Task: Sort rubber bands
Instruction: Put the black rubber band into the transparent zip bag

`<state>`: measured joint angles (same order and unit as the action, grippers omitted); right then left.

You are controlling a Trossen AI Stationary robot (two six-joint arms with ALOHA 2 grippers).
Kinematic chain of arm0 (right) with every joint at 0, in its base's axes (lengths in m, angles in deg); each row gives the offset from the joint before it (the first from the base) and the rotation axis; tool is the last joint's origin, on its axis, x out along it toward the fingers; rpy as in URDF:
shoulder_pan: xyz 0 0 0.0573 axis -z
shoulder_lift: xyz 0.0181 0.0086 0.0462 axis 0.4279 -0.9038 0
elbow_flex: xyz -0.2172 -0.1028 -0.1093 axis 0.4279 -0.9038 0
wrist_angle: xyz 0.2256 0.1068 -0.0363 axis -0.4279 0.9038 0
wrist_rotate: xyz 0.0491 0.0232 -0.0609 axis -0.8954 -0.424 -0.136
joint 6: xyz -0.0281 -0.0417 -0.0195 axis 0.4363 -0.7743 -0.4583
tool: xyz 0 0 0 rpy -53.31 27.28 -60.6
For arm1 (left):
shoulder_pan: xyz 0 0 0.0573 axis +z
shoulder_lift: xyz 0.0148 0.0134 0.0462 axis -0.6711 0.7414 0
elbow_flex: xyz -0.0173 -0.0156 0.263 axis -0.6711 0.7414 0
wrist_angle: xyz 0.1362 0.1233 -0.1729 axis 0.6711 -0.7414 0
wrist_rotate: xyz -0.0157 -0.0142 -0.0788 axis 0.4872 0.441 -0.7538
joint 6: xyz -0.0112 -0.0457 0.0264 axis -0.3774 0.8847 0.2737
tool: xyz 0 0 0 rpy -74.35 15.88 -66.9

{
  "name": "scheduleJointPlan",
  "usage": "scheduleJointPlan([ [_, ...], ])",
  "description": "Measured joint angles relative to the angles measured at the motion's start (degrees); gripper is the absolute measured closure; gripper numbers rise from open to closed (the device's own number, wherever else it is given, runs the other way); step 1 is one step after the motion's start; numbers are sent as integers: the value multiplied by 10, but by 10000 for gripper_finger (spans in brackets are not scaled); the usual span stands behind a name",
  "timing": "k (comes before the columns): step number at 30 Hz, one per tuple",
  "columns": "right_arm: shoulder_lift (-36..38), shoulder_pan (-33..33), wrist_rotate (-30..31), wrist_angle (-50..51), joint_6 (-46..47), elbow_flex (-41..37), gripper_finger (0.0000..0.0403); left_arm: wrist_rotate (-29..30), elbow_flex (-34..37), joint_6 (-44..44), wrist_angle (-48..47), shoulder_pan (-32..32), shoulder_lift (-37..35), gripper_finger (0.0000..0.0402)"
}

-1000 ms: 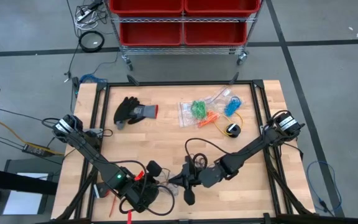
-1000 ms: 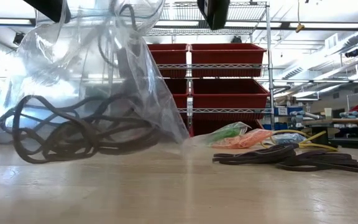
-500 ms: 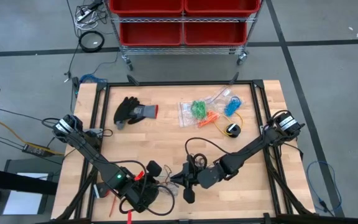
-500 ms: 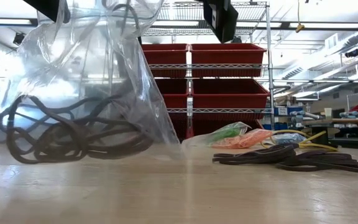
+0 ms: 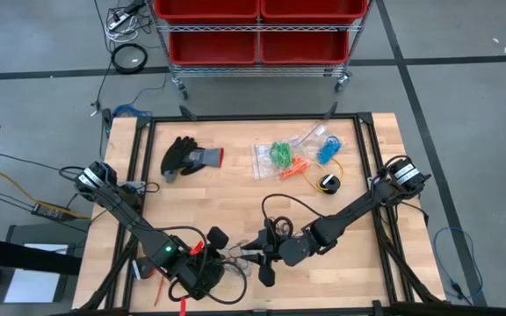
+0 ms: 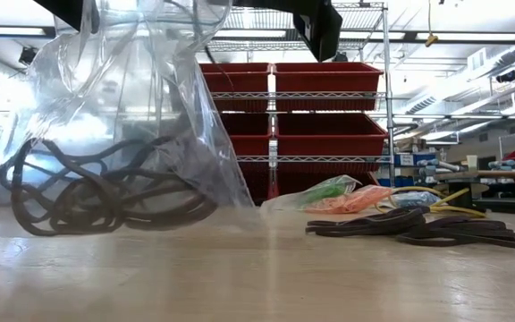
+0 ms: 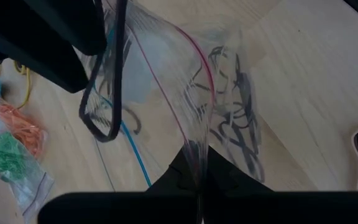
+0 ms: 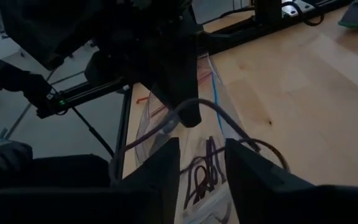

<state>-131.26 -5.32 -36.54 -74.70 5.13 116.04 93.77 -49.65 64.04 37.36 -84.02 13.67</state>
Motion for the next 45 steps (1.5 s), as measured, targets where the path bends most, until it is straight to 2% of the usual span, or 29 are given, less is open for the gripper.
scheduleJointPlan([
  [8, 0, -9, 40, -35, -48, 0, 285, 0, 0, 0, 0, 0, 0, 400],
  [21, 1, -22, 137, -10, -57, 0, 286, 0, 0, 0, 0, 0, 0, 400],
  [34, 8, -50, 322, 14, -81, 0, 286, 0, 0, 0, -1, 0, 0, 400],
  [38, 8, -52, 343, 97, -16, 0, 286, 0, 0, 0, -1, 0, 0, 400],
  [45, 8, -53, 325, 305, 235, 0, 286, 0, 0, 0, -1, 0, 0, 400],
])
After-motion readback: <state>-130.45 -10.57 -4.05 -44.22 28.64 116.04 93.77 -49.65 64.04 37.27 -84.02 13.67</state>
